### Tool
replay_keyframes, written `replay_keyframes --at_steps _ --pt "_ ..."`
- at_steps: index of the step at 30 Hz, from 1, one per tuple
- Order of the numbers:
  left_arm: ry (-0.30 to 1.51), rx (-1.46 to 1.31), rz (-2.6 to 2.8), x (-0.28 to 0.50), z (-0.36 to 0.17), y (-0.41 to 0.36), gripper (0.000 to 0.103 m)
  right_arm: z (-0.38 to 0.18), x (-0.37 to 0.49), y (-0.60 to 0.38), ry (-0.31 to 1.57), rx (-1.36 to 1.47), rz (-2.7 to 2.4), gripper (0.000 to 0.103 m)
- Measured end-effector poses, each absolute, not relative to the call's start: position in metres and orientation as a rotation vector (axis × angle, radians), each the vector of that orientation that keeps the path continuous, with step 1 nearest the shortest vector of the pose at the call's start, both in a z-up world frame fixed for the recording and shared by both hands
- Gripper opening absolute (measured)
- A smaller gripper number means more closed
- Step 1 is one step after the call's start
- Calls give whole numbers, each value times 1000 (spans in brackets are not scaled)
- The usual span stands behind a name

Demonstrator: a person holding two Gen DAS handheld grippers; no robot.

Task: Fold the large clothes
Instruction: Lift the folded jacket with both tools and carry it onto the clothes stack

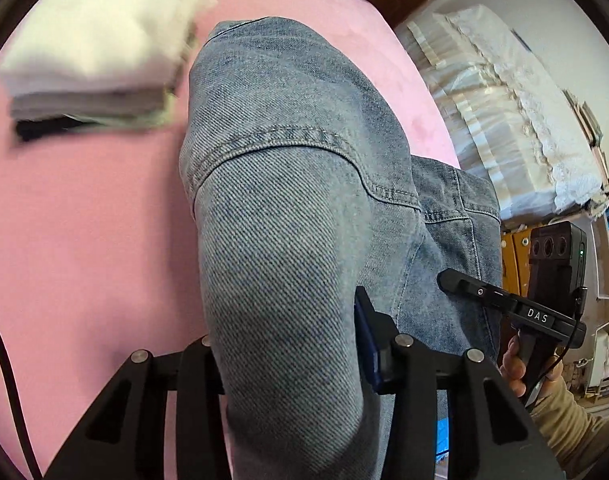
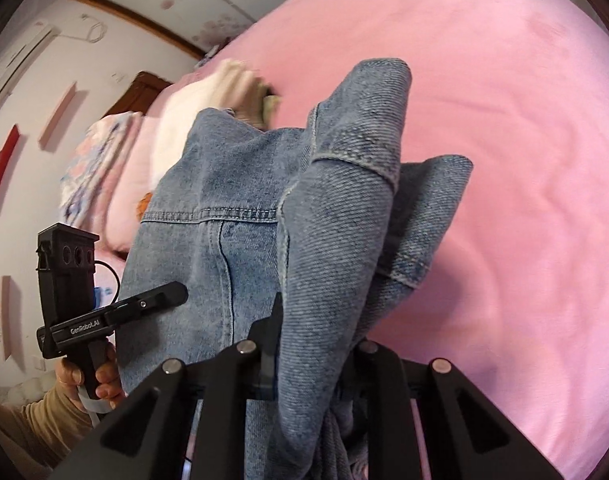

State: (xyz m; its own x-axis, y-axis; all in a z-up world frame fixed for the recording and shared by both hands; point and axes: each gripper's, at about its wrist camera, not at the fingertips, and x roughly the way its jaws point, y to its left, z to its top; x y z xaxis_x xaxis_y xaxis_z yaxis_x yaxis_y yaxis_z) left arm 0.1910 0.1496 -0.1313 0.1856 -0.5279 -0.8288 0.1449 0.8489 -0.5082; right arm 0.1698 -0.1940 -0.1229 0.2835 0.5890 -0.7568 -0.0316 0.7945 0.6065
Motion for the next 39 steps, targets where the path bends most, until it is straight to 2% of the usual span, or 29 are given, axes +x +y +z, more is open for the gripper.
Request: replay_keyframes --at_steps 7,13,18,23,27,33,34,35,36,39 --pt "1182 -304 -439 256 -52 249 42 -66 258 -92 1118 507 577 17" --pt "1077 -243 -425 370 -21 319 42 -48 373 -25 1031 500 620 17" --pt "1051 -206 -395 477 -28 355 43 -70 470 15 1009 527 606 17" --pt "1124 -204 -330 546 -81 369 43 -121 534 48 1084 523 554 18" --pt "1159 -197 -267 558 -117 382 55 -170 550 62 1201 451 489 23" --pt "1156 -229 -224 552 -130 405 81 -157 544 84 1155 330 477 33" --pt "1150 -213 -215 552 -128 405 83 -151 539 85 1143 280 457 38" --pt "1145 -200 -204 550 -129 407 86 -148 535 86 1136 244 435 48" --pt "1138 -187 -195 542 -128 408 87 -142 531 87 1126 202 408 51" --pt "1132 -183 -171 537 -118 398 88 -132 516 80 1113 146 389 52"
